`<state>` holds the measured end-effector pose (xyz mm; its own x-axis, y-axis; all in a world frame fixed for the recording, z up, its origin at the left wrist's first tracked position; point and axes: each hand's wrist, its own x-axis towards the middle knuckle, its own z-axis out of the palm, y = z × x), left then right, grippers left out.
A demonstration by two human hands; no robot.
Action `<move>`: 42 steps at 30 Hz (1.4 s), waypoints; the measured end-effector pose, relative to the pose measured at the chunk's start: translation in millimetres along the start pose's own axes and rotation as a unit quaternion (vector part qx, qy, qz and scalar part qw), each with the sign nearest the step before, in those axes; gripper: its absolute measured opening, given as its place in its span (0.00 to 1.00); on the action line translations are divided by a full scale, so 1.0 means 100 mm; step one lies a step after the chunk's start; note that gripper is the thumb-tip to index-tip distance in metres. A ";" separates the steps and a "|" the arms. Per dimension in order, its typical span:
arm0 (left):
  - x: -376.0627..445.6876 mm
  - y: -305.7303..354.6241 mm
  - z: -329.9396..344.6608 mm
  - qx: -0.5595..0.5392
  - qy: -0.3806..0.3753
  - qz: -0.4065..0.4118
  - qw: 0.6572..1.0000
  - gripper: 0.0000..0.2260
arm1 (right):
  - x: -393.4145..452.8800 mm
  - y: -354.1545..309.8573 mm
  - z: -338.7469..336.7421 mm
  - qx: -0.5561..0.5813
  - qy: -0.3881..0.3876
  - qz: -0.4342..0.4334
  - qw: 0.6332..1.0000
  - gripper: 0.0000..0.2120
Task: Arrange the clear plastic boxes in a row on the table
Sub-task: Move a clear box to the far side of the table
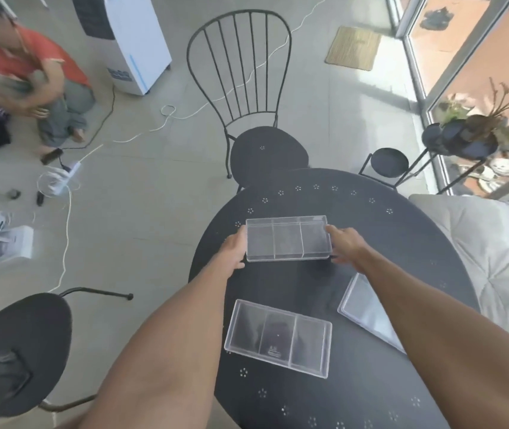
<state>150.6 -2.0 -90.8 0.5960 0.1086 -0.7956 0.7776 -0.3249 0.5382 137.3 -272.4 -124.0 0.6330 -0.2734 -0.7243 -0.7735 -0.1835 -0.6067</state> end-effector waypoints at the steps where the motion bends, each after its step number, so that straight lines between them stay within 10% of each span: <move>1: 0.02 0.00 0.01 0.021 0.001 -0.002 1.000 0.26 | 0.01 0.00 0.01 0.002 -0.007 0.009 1.000 0.22; 23: -0.08 -0.19 -0.05 -0.270 -0.029 0.053 0.961 0.14 | -0.20 0.15 -0.07 0.216 0.024 -0.006 0.976 0.16; 31: -0.09 -0.08 -0.15 -0.073 -0.022 -0.039 0.996 0.29 | -0.35 0.02 -0.08 0.054 0.040 0.042 0.997 0.24; 38: -0.07 -0.14 -0.20 -0.088 0.001 0.010 0.996 0.15 | -0.38 0.05 -0.11 0.000 0.052 -0.016 0.999 0.08; 42: -0.05 -0.29 -0.15 -0.100 -0.017 0.017 0.995 0.16 | -0.44 0.17 -0.04 -0.027 0.063 -0.022 0.997 0.15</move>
<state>128.2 20.5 -98.1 0.6175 0.0673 -0.7837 0.7840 -0.1335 0.6063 96.2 -267.6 -100.9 0.6595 -0.3806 -0.6482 -0.7481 -0.2480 -0.6155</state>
